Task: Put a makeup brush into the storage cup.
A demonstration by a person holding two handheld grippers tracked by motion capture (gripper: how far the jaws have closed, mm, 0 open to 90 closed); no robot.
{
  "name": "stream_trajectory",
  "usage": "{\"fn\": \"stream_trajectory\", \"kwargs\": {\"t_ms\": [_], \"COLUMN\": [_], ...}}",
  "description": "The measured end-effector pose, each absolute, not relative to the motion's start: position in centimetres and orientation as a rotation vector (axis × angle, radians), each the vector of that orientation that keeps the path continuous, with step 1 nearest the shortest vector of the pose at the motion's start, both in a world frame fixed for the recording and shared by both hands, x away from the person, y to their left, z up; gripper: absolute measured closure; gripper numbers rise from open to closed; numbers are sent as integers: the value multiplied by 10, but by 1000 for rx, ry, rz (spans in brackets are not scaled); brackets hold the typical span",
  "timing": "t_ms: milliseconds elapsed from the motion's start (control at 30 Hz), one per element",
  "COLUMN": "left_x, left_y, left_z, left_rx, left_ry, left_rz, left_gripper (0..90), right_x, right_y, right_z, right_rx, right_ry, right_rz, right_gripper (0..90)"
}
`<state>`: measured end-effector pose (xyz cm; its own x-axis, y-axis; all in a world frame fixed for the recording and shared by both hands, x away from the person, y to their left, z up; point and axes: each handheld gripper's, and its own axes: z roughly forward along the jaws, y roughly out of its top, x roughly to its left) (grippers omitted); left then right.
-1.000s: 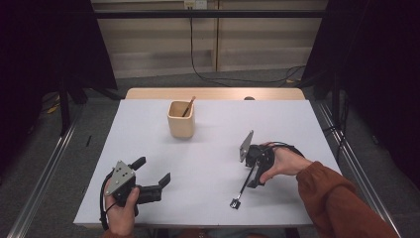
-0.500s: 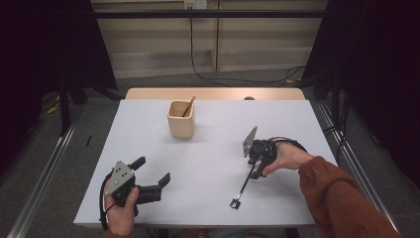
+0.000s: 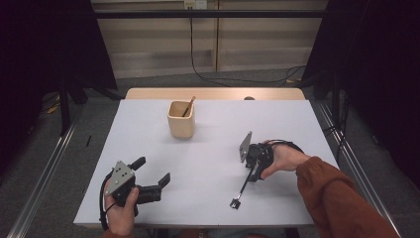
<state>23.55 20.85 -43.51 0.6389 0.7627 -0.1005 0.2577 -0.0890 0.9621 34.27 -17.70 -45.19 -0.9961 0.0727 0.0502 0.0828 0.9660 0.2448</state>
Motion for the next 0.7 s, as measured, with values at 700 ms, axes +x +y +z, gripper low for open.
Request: {"fn": "stream_trajectory", "kwargs": {"t_ms": [700], "left_x": [236], "left_y": [208], "left_z": [-435], "left_rx": [1660], "left_ry": [846], "left_rz": [514], "left_gripper": [17], "right_x": [340], "right_y": [-167], "right_z": [-450], "right_rx": [-68], "right_ry": [-3092], "right_rz": [-269], "right_gripper": [532]}}
